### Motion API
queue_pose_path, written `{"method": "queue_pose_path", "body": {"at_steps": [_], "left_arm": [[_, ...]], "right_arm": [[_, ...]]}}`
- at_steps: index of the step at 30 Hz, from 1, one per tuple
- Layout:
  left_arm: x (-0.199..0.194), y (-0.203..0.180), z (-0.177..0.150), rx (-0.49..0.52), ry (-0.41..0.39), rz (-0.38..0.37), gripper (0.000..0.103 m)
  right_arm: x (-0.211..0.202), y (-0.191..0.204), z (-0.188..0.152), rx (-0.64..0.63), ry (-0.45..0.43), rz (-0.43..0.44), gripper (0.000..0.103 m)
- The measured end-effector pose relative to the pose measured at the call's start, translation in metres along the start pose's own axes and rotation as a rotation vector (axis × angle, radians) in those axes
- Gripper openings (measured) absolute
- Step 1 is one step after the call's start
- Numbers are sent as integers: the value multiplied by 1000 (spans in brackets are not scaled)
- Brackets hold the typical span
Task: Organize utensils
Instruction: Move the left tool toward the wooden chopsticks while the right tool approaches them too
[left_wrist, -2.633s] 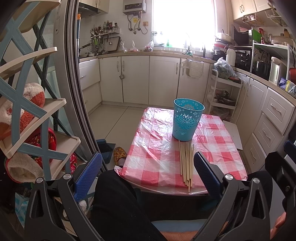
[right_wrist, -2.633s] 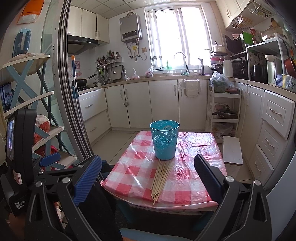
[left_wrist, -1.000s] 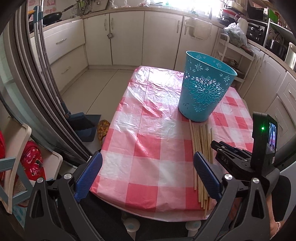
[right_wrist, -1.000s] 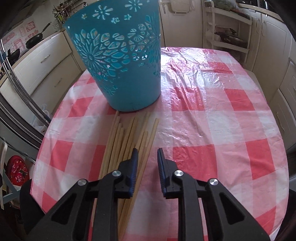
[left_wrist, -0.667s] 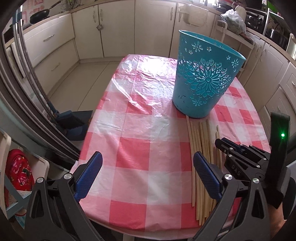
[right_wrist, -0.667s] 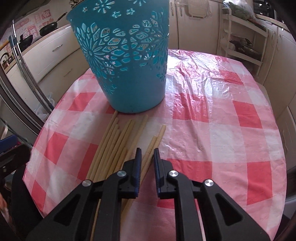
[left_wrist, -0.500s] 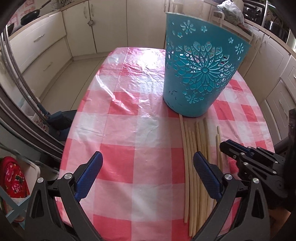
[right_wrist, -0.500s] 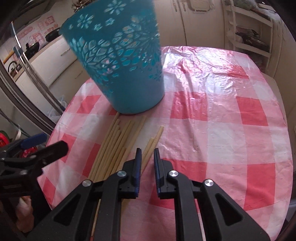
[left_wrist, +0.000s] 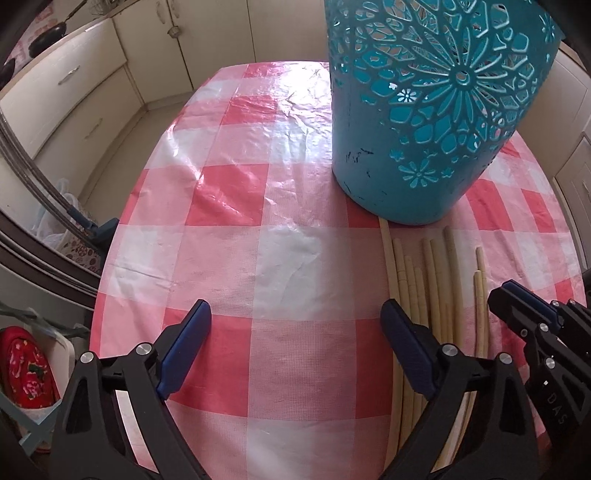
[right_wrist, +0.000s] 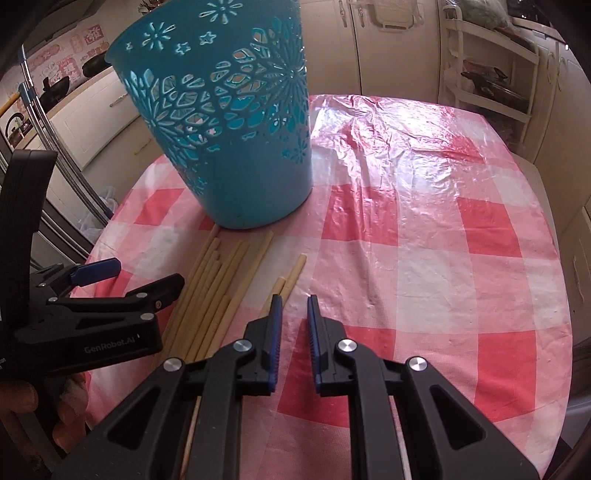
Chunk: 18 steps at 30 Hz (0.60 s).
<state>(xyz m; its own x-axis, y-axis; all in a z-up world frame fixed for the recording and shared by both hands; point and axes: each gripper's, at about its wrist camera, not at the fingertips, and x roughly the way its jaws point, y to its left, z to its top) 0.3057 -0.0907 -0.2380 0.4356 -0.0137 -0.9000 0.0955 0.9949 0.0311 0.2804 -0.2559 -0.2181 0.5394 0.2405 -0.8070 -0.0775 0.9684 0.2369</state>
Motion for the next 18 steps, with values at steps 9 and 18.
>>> {"method": "queue_pose_path", "body": {"at_steps": [9, 18], "left_arm": [[-7, -5, 4, -2, -24, -18, 89], [-4, -10, 4, 11, -25, -32, 89]], "right_arm": [[3, 0, 0, 17, 2, 26, 14], [3, 2, -2, 25, -7, 62, 14]]}}
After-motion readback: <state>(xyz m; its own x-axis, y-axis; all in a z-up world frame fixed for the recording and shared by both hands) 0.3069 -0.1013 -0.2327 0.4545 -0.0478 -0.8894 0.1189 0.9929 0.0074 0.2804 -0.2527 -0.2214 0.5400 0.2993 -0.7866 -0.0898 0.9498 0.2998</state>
